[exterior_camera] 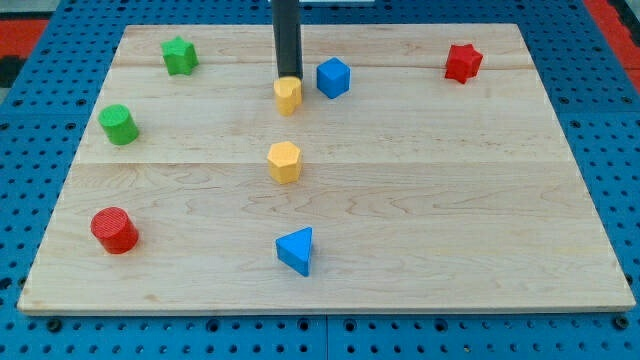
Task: Move the yellow hexagon above to the blue triangle
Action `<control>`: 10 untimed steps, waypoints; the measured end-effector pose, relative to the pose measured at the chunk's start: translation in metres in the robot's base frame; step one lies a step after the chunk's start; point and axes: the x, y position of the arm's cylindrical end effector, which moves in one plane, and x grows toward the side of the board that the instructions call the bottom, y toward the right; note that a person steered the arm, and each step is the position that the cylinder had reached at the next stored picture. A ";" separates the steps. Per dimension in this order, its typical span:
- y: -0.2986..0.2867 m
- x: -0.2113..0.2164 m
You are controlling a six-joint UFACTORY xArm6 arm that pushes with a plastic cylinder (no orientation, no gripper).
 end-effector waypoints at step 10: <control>-0.022 0.116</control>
